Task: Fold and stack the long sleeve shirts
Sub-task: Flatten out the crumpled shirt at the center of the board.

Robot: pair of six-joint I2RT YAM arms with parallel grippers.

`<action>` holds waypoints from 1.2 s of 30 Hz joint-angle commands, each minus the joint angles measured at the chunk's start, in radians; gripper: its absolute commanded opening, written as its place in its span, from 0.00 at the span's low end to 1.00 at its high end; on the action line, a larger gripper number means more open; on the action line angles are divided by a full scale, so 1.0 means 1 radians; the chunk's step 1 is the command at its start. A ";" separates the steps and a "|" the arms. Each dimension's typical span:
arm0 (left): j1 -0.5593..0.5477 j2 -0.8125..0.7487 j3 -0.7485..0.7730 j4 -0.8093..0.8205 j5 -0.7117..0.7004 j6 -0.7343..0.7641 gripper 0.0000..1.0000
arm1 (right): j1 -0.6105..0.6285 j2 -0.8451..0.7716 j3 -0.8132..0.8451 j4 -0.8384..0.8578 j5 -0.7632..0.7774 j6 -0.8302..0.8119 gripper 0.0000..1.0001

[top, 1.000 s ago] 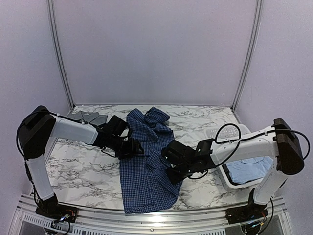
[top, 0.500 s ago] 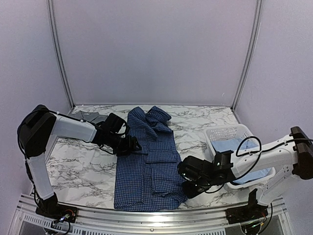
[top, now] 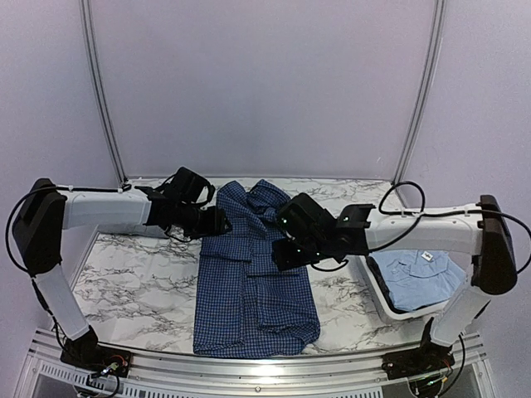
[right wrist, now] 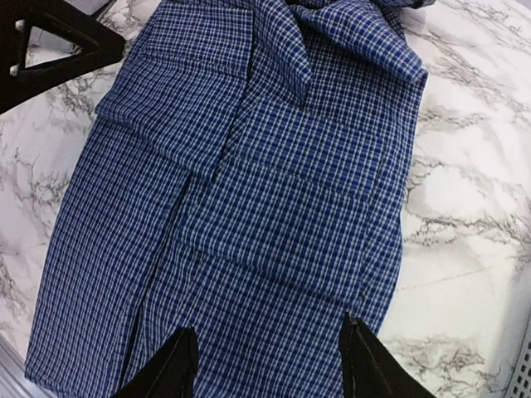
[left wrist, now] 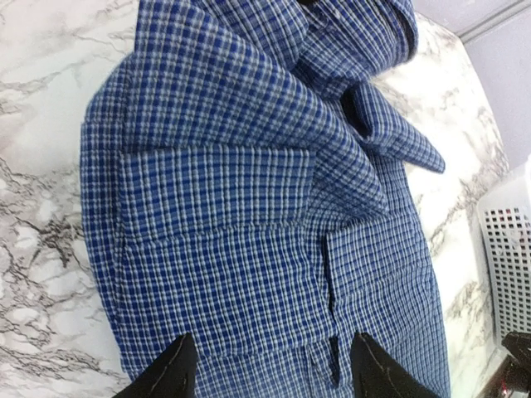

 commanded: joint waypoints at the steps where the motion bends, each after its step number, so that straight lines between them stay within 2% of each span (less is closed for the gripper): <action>1: 0.001 0.092 0.090 -0.101 -0.156 0.092 0.68 | -0.066 0.116 0.099 0.090 0.008 -0.102 0.54; 4: 0.001 0.168 0.172 -0.115 -0.182 0.114 0.78 | -0.101 0.184 0.142 0.127 -0.014 -0.126 0.55; 8: 0.000 0.265 0.291 -0.131 -0.180 0.134 0.83 | -0.138 0.247 0.173 0.153 -0.045 -0.143 0.56; 10: -0.011 0.303 0.340 -0.145 -0.188 0.133 0.83 | -0.153 0.254 0.174 0.157 -0.046 -0.152 0.56; 16: -0.087 0.435 0.498 -0.249 -0.340 0.115 0.84 | -0.193 0.221 0.122 0.184 -0.060 -0.166 0.57; 22: -0.099 0.523 0.579 -0.332 -0.465 0.072 0.81 | -0.215 0.187 0.070 0.215 -0.075 -0.201 0.58; 24: -0.099 0.534 0.593 -0.343 -0.491 0.067 0.75 | -0.216 0.180 0.056 0.222 -0.077 -0.210 0.58; 31: -0.099 0.521 0.619 -0.343 -0.511 0.064 0.38 | -0.217 0.197 0.044 0.248 -0.103 -0.245 0.58; 36: -0.099 0.490 0.618 -0.343 -0.492 0.081 0.18 | -0.218 0.223 0.052 0.261 -0.136 -0.272 0.59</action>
